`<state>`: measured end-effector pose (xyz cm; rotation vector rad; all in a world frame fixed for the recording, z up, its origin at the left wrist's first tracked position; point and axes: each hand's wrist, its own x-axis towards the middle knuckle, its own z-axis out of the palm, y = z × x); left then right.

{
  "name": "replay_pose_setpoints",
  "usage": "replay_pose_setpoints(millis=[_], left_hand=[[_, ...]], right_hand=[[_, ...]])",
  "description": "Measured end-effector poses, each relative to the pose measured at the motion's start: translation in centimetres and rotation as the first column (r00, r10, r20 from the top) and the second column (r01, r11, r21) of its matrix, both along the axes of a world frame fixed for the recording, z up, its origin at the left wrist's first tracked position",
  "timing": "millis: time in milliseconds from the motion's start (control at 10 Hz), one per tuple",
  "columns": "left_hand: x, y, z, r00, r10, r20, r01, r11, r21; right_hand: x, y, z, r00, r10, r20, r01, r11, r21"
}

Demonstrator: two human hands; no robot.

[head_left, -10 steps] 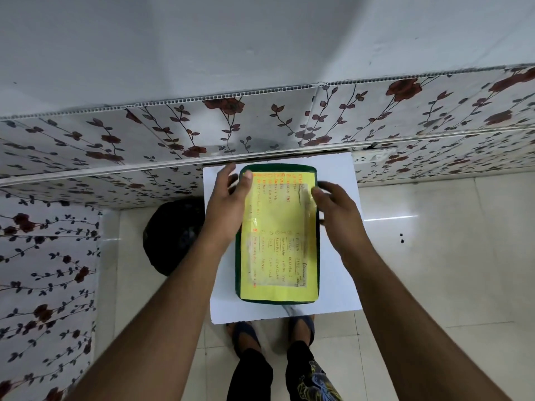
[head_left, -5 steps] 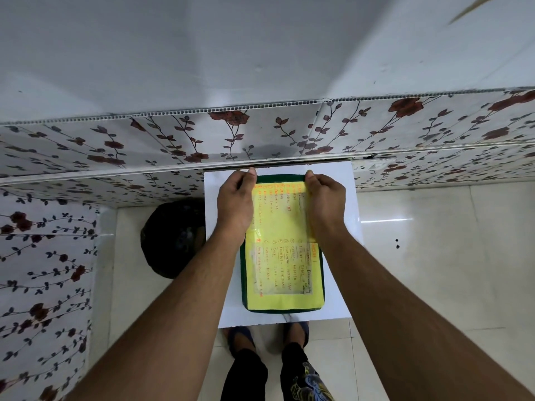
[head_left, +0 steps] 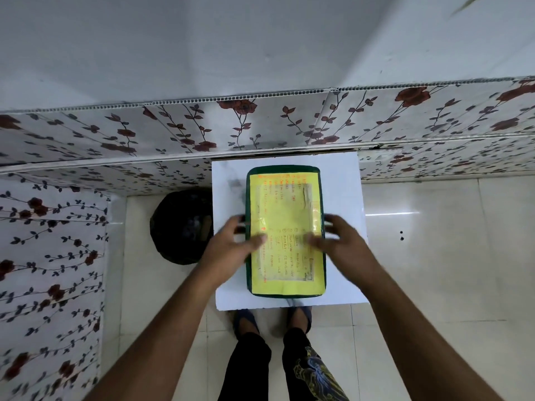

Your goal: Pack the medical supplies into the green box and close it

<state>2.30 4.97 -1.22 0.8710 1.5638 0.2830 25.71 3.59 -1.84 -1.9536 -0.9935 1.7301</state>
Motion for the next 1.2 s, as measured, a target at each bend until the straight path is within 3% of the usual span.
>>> replay_pose_setpoints(millis=[100, 600, 800, 1100, 1200], left_hand=[[-0.4, -3.6, 0.2, 0.988, -0.148, 0.035, 0.151, 0.984, -0.090], [1.2, -4.2, 0.4, 0.996, 0.087, 0.033, -0.084, 0.993, -0.077], [1.6, -5.3, 0.3, 0.985, 0.091, 0.148, -0.085, 0.995, -0.044], [1.8, -5.1, 0.4, 0.988, 0.081, 0.133, -0.068, 0.993, -0.099], [1.7, -5.0, 2.1, 0.997, 0.047, 0.066, -0.042, 0.996, -0.073]], right_hand=[[-0.1, -4.1, 0.6, 0.988, 0.118, -0.102, -0.130, 0.985, -0.113], [-0.3, -3.7, 0.3, 0.996, 0.087, -0.025, -0.088, 0.994, -0.058], [0.2, -3.7, 0.8, 0.998, 0.060, -0.035, -0.062, 0.996, -0.059], [-0.2, -3.7, 1.7, 0.991, 0.131, 0.021, -0.128, 0.986, -0.104], [0.0, -3.4, 3.4, 0.966, 0.215, 0.143, -0.205, 0.975, -0.086]])
